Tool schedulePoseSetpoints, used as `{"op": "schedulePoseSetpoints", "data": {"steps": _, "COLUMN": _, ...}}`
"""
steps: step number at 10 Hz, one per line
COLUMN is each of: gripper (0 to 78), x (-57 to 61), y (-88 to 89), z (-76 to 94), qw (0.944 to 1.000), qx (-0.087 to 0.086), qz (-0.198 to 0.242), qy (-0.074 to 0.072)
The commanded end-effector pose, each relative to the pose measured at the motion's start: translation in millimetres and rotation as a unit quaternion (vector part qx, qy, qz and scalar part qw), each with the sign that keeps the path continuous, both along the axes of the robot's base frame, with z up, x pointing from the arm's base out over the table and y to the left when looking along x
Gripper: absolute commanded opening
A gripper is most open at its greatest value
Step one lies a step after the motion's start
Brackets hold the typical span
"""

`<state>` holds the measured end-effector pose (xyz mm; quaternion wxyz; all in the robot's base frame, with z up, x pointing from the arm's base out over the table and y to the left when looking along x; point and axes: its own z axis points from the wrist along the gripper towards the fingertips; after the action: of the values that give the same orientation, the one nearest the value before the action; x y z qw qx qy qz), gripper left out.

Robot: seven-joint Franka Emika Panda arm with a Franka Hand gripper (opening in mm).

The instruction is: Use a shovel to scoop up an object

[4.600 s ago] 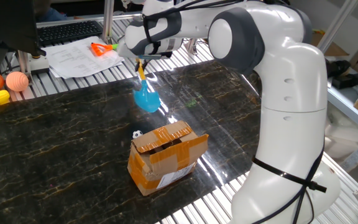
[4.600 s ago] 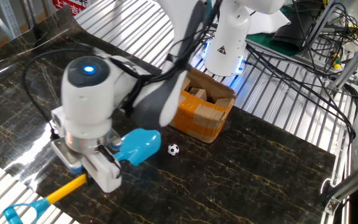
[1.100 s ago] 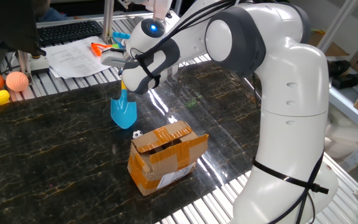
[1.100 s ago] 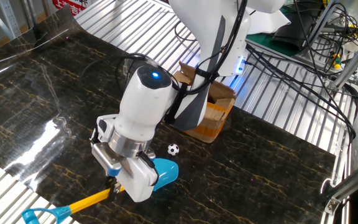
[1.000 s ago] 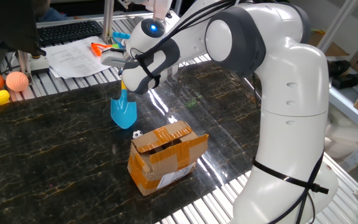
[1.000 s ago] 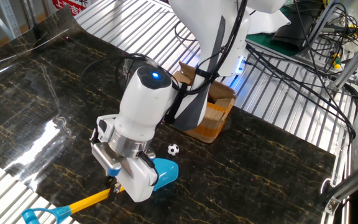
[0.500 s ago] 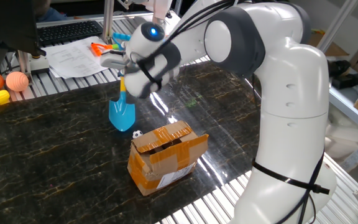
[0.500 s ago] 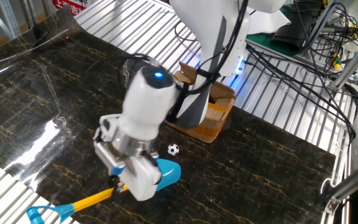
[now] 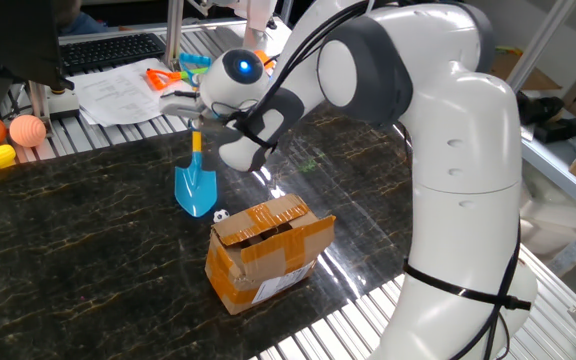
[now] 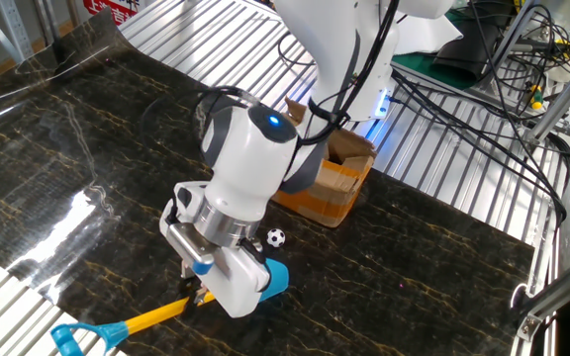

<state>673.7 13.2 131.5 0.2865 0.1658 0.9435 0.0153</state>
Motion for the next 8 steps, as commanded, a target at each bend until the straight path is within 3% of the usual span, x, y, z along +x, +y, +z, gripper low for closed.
{"op": "schedulePoseSetpoints", "data": {"steps": 1, "gripper": 1.3, "x": -2.7, "y": 0.6, "z": -0.8, "qw": 0.9999, "qx": -0.007, "qz": 0.013, "qy": -0.003}}
{"op": "schedulePoseSetpoints", "data": {"steps": 3, "gripper": 1.3, "x": -9.1, "y": 1.3, "z": -2.6, "qw": 0.9997, "qx": -0.011, "qz": 0.02, "qy": 0.006}}
{"op": "schedulePoseSetpoints", "data": {"steps": 8, "gripper": 1.3, "x": -25.3, "y": 3.9, "z": -5.3, "qw": 0.9992, "qx": -0.02, "qz": 0.032, "qy": 0.009}}
